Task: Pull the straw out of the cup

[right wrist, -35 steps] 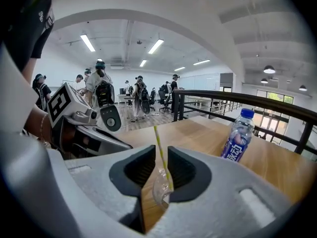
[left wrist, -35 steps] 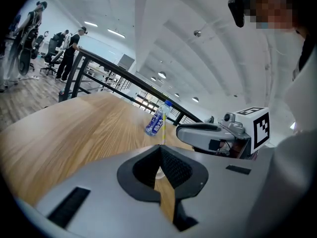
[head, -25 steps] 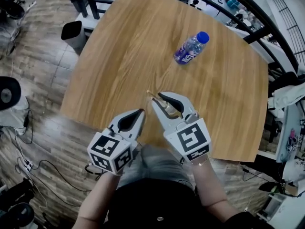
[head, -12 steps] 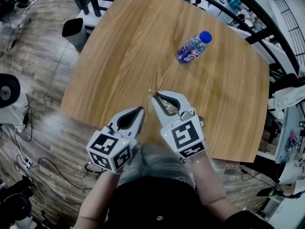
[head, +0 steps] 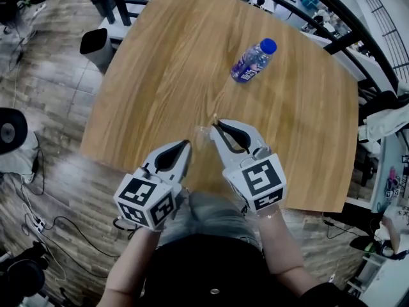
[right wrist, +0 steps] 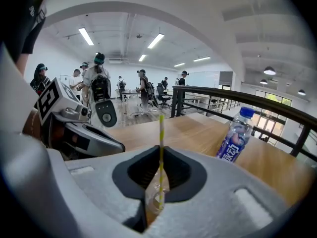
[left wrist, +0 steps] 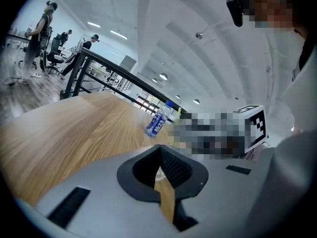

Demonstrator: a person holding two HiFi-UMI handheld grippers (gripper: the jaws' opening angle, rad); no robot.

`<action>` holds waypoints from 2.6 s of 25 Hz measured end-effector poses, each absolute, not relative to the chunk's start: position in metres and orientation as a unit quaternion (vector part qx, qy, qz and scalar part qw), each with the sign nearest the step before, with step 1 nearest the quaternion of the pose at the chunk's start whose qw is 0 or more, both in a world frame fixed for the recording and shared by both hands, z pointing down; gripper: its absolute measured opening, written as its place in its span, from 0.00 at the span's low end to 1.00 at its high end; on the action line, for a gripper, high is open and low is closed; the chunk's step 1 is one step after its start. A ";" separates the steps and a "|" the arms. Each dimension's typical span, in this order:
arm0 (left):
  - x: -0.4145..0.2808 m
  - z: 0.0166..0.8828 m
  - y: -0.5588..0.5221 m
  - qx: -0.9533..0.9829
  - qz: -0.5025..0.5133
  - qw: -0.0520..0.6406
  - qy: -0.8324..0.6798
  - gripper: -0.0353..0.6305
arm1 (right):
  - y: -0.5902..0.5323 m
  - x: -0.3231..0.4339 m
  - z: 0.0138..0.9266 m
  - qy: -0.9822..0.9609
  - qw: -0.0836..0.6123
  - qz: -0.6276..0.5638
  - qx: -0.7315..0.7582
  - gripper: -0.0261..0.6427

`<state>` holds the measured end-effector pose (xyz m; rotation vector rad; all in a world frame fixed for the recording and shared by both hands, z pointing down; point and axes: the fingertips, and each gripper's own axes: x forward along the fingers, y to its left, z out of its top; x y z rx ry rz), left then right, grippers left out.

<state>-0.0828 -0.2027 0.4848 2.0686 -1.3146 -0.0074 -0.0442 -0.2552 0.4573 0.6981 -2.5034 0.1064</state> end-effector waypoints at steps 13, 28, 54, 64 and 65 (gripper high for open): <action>-0.067 0.465 -0.199 0.819 0.002 0.321 -0.476 0.07 | -0.257 0.006 0.429 -0.918 0.157 0.137 0.337 0.07; -0.054 0.428 -0.198 0.851 0.009 0.279 -0.445 0.07 | -0.246 0.033 0.383 -0.905 0.067 0.122 0.402 0.07; -0.044 0.366 -0.210 0.889 -0.022 0.221 -0.400 0.07 | -0.229 0.056 0.297 -0.884 -0.070 0.085 0.454 0.07; -0.037 0.354 -0.202 0.899 -0.042 0.216 -0.378 0.07 | -0.208 0.064 0.276 -0.890 -0.142 0.087 0.424 0.07; -0.037 0.355 -0.200 0.899 -0.042 0.217 -0.377 0.07 | -0.206 0.065 0.276 -0.891 -0.148 0.087 0.421 0.07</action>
